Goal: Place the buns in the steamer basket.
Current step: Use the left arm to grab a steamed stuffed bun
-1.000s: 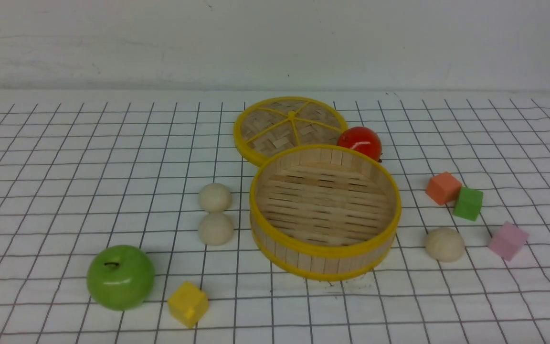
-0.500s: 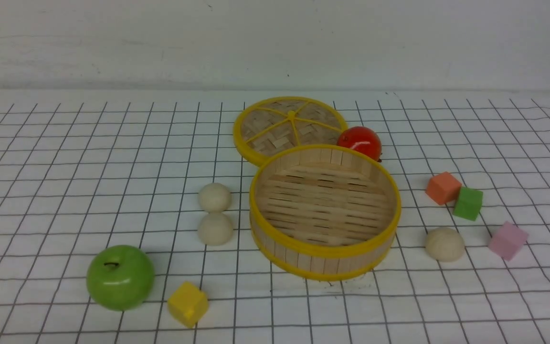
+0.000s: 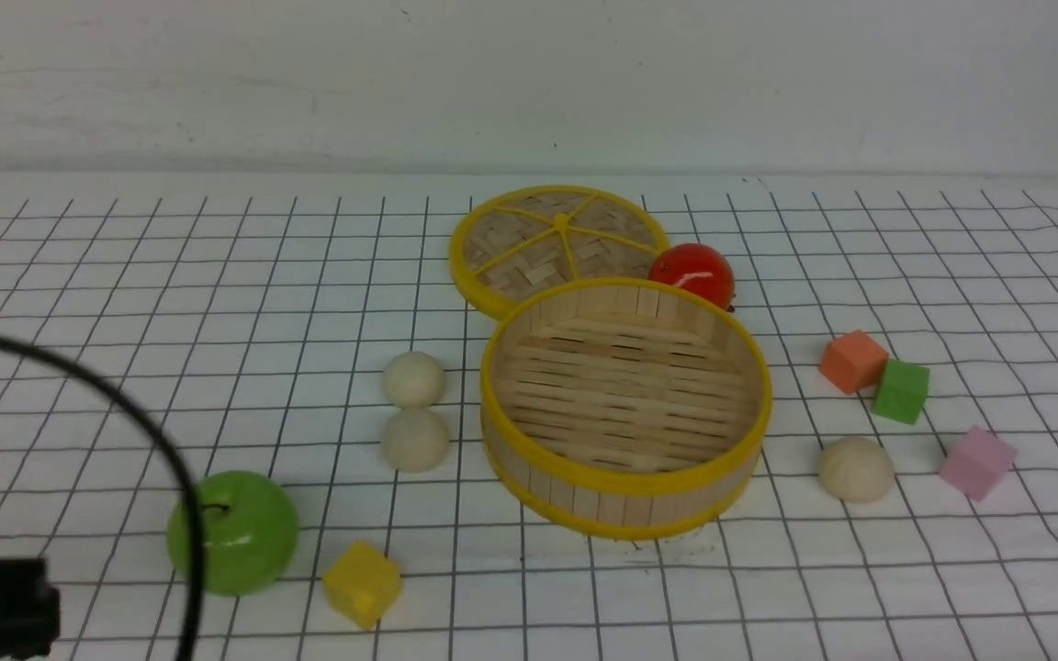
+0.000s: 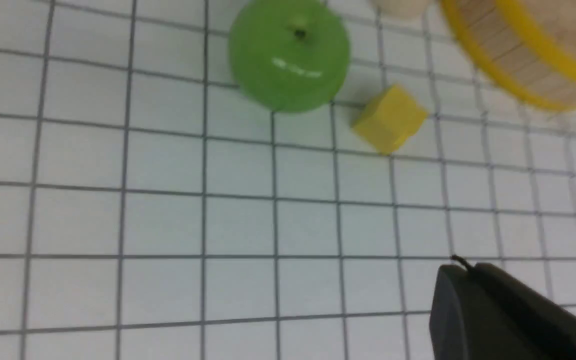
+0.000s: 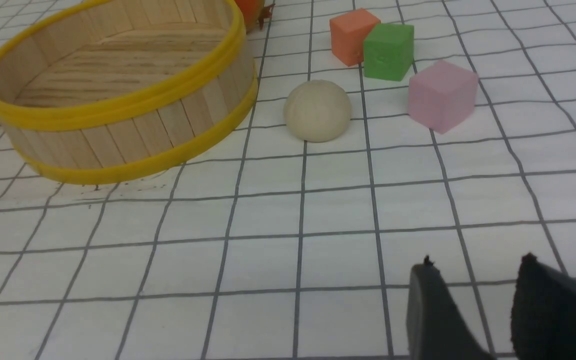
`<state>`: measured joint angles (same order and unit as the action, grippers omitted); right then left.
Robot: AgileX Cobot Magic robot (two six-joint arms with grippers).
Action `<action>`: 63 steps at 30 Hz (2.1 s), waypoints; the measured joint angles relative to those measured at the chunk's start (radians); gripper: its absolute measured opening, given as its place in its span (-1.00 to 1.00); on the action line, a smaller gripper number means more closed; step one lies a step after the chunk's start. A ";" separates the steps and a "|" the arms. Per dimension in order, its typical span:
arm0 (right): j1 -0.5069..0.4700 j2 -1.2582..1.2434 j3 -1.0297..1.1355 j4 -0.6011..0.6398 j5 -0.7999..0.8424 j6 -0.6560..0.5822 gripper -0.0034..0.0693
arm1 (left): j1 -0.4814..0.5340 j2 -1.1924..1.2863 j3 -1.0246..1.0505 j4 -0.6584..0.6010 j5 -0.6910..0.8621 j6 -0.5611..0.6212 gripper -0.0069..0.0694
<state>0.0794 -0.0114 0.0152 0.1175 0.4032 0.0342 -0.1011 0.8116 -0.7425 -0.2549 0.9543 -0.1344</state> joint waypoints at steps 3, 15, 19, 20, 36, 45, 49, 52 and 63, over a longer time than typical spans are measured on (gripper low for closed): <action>0.000 0.000 0.000 0.000 0.000 0.000 -0.24 | -0.038 0.235 -0.094 -0.001 -0.005 0.063 -0.85; 0.000 0.000 0.000 0.000 0.000 0.000 -0.24 | -0.384 0.761 -0.508 0.205 -0.082 -0.106 -0.85; 0.000 0.000 0.000 0.000 0.000 0.000 -0.24 | -0.383 0.879 -0.589 0.236 -0.083 -0.118 -0.79; 0.000 0.000 0.000 0.000 0.000 0.000 -0.24 | -0.382 0.935 -0.630 0.243 -0.083 -0.118 -0.69; 0.000 0.000 0.000 0.000 0.000 0.000 -0.24 | -0.341 1.135 -0.774 0.329 -0.123 -0.123 -0.04; 0.000 0.000 0.000 0.000 0.000 0.000 -0.24 | -0.329 1.143 -0.774 0.295 -0.155 -0.122 -0.06; 0.000 0.000 0.000 0.000 0.000 0.000 -0.24 | -0.328 1.168 -0.774 0.296 -0.165 -0.122 -0.06; 0.000 0.000 0.000 0.000 0.000 0.000 -0.24 | -0.328 1.178 -0.774 0.296 -0.175 -0.122 -0.06; 0.000 0.000 0.000 0.000 0.000 0.000 -0.24 | -0.328 1.218 -0.774 0.321 -0.203 -0.122 -0.14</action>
<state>0.0794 -0.0114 0.0152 0.1175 0.4032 0.0342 -0.4292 2.0295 -1.5161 0.0665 0.7512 -0.2560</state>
